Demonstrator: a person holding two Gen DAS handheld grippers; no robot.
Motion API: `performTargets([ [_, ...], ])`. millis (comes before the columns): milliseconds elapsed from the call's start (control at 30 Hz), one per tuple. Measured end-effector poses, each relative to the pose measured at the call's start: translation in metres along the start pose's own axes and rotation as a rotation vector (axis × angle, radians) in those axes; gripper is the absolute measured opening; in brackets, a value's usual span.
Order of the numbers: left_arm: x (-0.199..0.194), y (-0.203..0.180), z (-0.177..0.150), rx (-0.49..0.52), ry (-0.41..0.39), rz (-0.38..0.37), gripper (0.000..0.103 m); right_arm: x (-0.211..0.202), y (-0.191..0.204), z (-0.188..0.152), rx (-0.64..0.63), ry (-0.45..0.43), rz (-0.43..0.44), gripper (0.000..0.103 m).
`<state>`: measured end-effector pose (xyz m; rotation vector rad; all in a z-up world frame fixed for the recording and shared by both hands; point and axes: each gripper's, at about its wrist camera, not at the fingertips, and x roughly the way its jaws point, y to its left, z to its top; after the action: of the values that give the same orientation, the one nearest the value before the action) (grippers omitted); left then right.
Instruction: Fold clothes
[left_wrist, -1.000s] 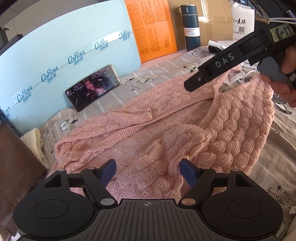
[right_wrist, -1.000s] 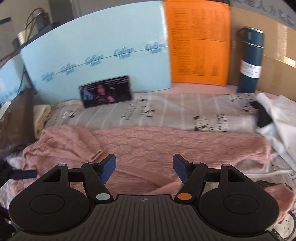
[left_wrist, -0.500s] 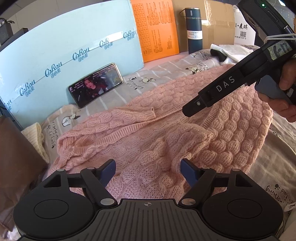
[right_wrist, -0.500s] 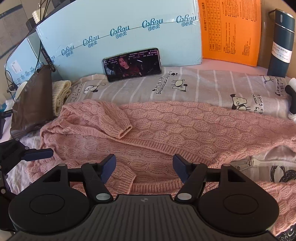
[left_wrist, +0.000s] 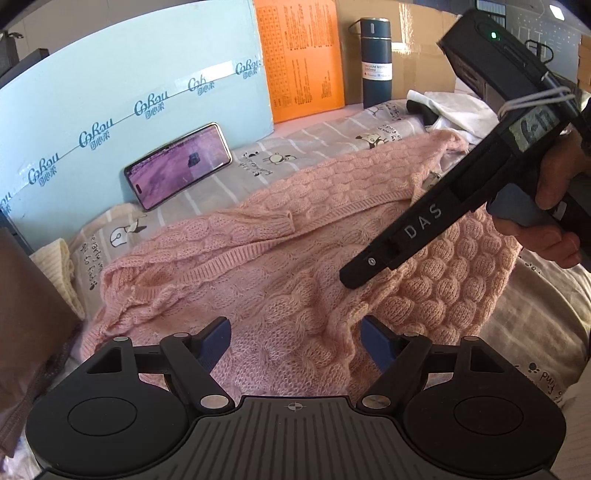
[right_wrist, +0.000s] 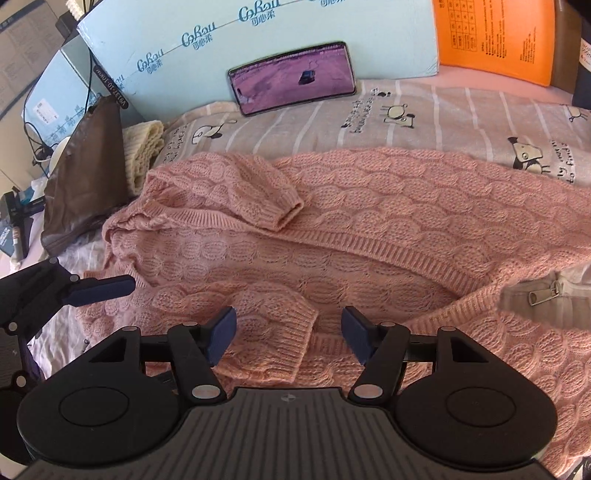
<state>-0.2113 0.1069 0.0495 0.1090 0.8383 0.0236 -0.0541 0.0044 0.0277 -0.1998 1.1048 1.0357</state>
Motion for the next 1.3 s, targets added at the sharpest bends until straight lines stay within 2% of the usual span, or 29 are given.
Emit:
performTargets([
  [33, -0.003, 0.004, -0.001, -0.015, 0.006, 0.004, 0.080, 0.002, 0.001, -0.001, -0.004, 0.018, 0.011, 0.040],
  [67, -0.007, 0.008, -0.003, -0.030, 0.007, 0.007, 0.080, 0.003, 0.002, -0.001, -0.013, 0.030, 0.020, 0.024],
  [100, -0.012, 0.014, -0.004, -0.052, 0.008, 0.008, 0.080, 0.003, 0.003, -0.001, -0.029, 0.035, 0.028, 0.016],
  [200, -0.024, 0.033, -0.008, -0.134, -0.002, 0.009, 0.080, -0.011, 0.002, -0.001, -0.065, 0.012, 0.027, 0.014],
  [267, -0.026, 0.044, -0.011, -0.182, -0.011, 0.029, 0.089, -0.019, 0.002, -0.002, -0.102, 0.021, 0.009, 0.014],
  [300, -0.025, 0.048, -0.012, -0.199, -0.013, 0.047, 0.089, -0.022, 0.002, -0.004, -0.116, 0.035, 0.012, 0.014],
  [400, -0.011, 0.051, -0.013, -0.182, 0.028, 0.065, 0.090, -0.021, 0.000, -0.009, -0.108, 0.067, 0.014, 0.015],
  [467, -0.002, 0.049, -0.012, -0.130, 0.049, 0.074, 0.089, -0.017, -0.003, -0.009, -0.089, 0.088, 0.008, 0.019],
  [533, -0.002, 0.054, -0.004, -0.150, -0.011, 0.069, 0.089, -0.020, -0.002, -0.007, -0.103, 0.063, -0.006, 0.028],
  [567, -0.001, 0.058, 0.003, -0.184, -0.041, 0.079, 0.090, -0.023, 0.000, -0.005, -0.122, 0.037, -0.011, 0.044],
  [600, 0.001, 0.062, 0.010, -0.217, -0.071, 0.089, 0.090, -0.026, 0.002, -0.004, -0.143, 0.014, -0.019, 0.050],
  [700, 0.014, 0.068, 0.032, -0.283, -0.165, 0.134, 0.090, -0.026, 0.007, 0.001, -0.170, -0.020, -0.054, 0.050],
  [800, 0.035, 0.064, 0.055, -0.264, -0.198, 0.231, 0.089, -0.028, 0.006, 0.000, -0.150, -0.036, -0.047, 0.050],
  [867, 0.048, 0.062, 0.065, -0.243, -0.221, 0.201, 0.090, -0.031, 0.002, -0.001, -0.127, -0.052, -0.059, 0.051],
  [967, 0.081, 0.055, 0.068, -0.213, -0.107, 0.158, 0.089, -0.040, -0.009, -0.005, -0.070, -0.089, -0.092, 0.056],
  [1067, 0.064, 0.038, 0.060, -0.140, -0.128, 0.116, 0.090, -0.054, -0.025, -0.011, -0.011, -0.141, -0.155, 0.056],
  [1167, 0.047, 0.020, 0.052, -0.067, -0.149, 0.074, 0.090, -0.075, -0.049, -0.025, 0.053, -0.220, -0.236, 0.066],
  [1233, 0.035, 0.009, 0.047, -0.017, -0.162, 0.045, 0.090, -0.084, -0.067, -0.036, 0.081, -0.252, -0.305, 0.067],
  [1300, 0.026, -0.007, 0.043, 0.102, -0.148, -0.001, 0.090, -0.091, -0.082, -0.046, 0.065, -0.258, -0.404, 0.068],
])
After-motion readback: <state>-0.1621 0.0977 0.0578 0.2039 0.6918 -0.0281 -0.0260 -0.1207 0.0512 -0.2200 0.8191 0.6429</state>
